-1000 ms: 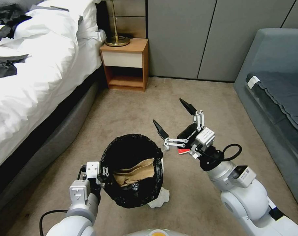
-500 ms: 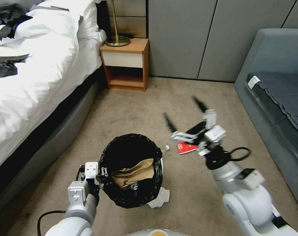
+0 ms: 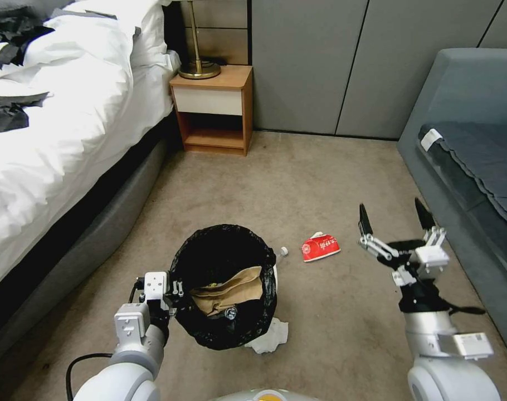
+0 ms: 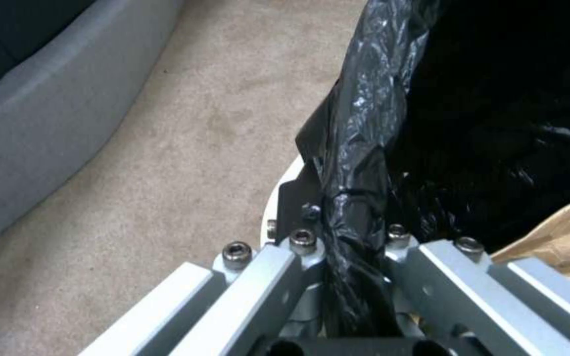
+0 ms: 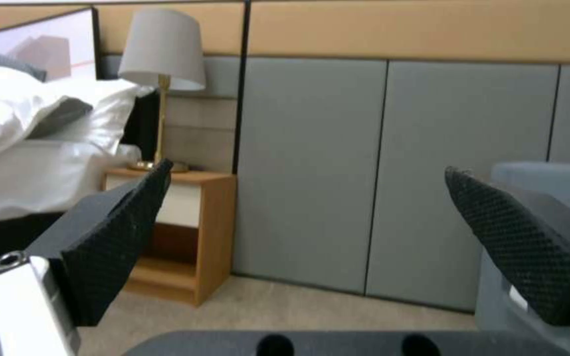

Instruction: Pick up the trash bin, then pick up the garbage from the floor and place it into the trash bin.

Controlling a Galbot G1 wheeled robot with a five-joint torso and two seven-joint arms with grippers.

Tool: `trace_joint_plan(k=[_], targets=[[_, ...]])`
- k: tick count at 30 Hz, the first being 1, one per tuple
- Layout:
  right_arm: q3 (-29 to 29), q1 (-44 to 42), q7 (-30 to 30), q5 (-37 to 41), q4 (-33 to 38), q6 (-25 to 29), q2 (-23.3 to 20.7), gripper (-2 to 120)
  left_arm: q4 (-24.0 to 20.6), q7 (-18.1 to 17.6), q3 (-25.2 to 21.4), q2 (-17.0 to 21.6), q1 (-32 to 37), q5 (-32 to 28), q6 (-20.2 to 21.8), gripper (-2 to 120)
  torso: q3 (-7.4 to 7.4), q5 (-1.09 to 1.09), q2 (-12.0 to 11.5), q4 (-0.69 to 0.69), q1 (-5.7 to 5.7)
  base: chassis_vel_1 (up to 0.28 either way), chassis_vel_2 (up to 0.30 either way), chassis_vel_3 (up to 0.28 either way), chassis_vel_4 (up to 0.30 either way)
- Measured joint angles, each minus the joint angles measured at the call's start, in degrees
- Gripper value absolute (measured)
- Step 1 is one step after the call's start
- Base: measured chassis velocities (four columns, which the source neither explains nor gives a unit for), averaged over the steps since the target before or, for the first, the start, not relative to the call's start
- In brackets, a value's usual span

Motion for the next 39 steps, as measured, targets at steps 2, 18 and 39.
trace_joint_plan(k=[2,18,39], targets=[[-0.3,0.0,-0.1,-0.2,-0.4,0.1,0.1,100,-0.1,0.0,0.0,0.1,0.0,-0.2,0.0,0,0.0,0.0,0.0,0.0,0.0,0.0,0.0,0.0,0.0],[-3.1,1.4,-0.5,-1.7,-2.9,-0.1,0.1,100,-0.8,-0.1,-0.4,0.2,0.5,-0.6,0.1,0,0.0,0.0,0.0,0.0,0.0,0.015,0.011,0.012,0.011],[-2.8,1.7,-3.2,-1.6,-3.4,-0.5,-1.5,100,-1.0,-0.1,-0.6,0.0,0.6,-0.7,-0.2,0,0.0,0.0,0.0,0.01,0.0,0.106,0.095,0.095,0.1]])
